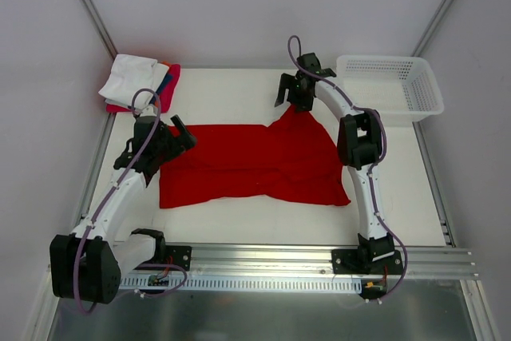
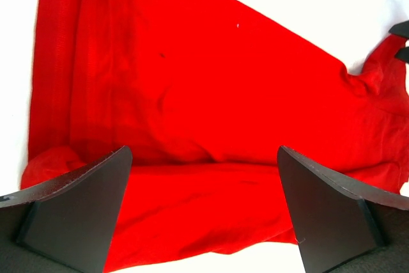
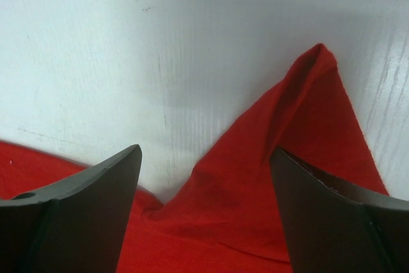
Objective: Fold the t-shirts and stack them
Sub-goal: Grap the side of the flattened tshirt furthest away from the robot with both arms
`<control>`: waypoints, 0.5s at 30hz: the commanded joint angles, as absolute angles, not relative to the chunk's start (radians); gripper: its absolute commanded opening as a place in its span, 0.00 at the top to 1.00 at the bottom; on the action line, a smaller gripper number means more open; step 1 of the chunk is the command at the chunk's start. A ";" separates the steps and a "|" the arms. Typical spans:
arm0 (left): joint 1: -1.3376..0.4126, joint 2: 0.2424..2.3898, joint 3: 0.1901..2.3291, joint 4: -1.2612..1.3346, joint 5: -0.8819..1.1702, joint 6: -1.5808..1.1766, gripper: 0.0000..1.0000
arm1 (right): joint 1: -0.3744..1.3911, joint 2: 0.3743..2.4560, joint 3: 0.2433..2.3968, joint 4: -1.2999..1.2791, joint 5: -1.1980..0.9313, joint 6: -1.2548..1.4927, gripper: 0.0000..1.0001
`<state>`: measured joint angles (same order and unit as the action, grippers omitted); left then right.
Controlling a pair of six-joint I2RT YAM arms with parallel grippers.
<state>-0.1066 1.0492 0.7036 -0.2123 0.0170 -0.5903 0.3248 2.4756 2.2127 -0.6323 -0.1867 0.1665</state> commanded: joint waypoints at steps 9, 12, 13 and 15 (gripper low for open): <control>-0.137 1.121 0.661 -0.144 -0.142 -0.604 0.01 | 0.313 2.450 2.198 -0.630 -0.158 0.137 0.91; -0.137 1.185 0.687 -0.141 -0.208 -0.604 0.01 | 0.313 2.450 2.184 -0.629 -0.156 0.126 0.99; -0.135 1.198 0.695 -0.140 -0.219 -0.603 0.01 | 0.313 2.448 2.181 -0.629 -0.158 0.121 1.00; -0.137 1.230 0.727 -0.132 -0.276 -0.591 0.01 | 0.311 2.444 2.171 -0.629 -0.156 0.114 0.99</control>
